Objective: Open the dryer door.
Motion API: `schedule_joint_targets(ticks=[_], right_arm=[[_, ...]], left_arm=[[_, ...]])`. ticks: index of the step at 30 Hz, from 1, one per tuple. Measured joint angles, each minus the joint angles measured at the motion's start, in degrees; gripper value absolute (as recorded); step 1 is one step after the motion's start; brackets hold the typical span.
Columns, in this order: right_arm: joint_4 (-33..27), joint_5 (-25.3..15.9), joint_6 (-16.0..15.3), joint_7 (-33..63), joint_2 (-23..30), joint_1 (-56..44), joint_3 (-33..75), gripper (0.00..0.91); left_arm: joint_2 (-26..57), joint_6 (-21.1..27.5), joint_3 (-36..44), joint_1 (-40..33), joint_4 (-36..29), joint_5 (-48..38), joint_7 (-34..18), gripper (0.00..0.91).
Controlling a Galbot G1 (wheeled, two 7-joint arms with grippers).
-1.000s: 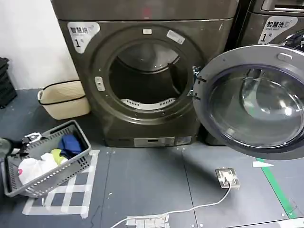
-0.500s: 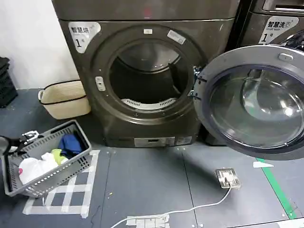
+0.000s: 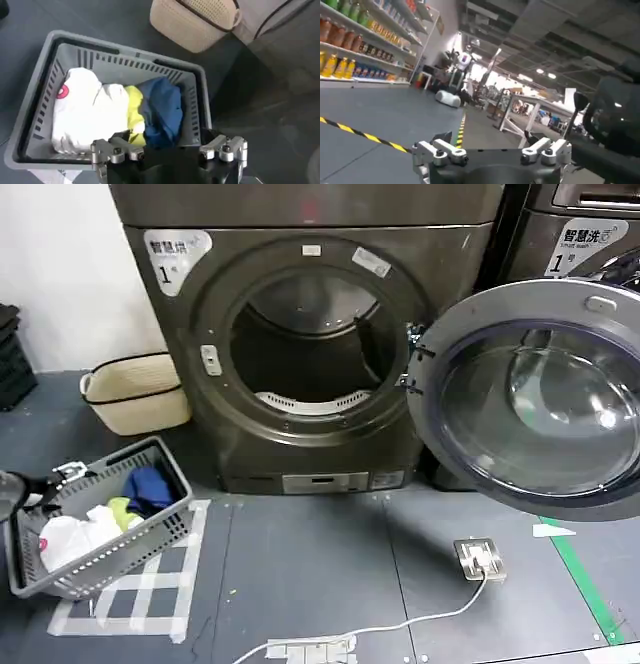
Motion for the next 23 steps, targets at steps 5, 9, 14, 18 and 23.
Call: schedule_joint_targets(ticks=[5,9,14,18,23], right_arm=[[0.7,-0.3,0.3,-1.1,0.3,0.3,0.2,0.907],[0.8,-0.4,0.5,-1.1,0.3,0.3,0.2,0.907],[0.6,-0.4,0.7,-1.2,0.2,0.2,0.2,0.907],[1.0,-0.4,0.7,-1.2,0.3,0.3,0.0,0.907],[0.9,-0.4,0.9,-1.3,0.3,0.2,0.0,0.907]], left_arm=[[0.0,0.0,0.2,0.2,0.0,0.3,0.2,0.907],[0.0,0.0,0.2,0.3,-0.2,0.4,0.2,0.907],[-0.1,0.0,0.2,0.4,0.0,0.5,0.2,0.907],[-0.2,0.0,0.2,0.4,0.0,0.5,0.3,0.907],[0.0,0.0,0.2,0.3,0.1,0.5,0.4,0.907]])
